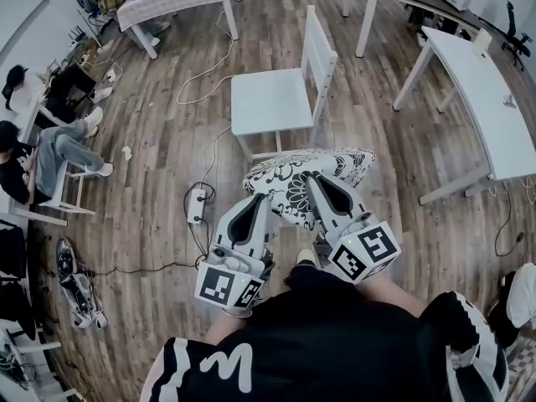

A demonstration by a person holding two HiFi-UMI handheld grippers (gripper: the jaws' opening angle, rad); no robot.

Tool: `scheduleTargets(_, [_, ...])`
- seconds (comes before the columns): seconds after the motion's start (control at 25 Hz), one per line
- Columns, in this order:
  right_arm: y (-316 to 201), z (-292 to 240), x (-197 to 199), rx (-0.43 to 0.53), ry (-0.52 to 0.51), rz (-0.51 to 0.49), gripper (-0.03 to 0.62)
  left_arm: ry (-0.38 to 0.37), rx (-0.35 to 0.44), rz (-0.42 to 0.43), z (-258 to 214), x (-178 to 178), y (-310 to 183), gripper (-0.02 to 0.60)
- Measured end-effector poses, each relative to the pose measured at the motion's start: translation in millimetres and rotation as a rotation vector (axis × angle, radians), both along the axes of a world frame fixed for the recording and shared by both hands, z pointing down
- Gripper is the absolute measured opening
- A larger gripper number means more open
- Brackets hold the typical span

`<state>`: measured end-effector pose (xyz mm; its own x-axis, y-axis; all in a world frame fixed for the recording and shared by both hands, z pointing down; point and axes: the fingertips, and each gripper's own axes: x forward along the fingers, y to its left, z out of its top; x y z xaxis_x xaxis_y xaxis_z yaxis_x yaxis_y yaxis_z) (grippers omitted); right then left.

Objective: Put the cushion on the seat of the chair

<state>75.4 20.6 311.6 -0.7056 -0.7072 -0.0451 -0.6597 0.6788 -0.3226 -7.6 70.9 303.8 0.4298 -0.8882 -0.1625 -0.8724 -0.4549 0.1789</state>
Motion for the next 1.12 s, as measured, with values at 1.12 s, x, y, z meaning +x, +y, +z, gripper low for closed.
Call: scheduleTargets(1.12, [-68, 37, 1, -0.091, -0.049, -0.092, 0.035, -0.017, -0.03, -0.122, 23, -5, -54, 0.014])
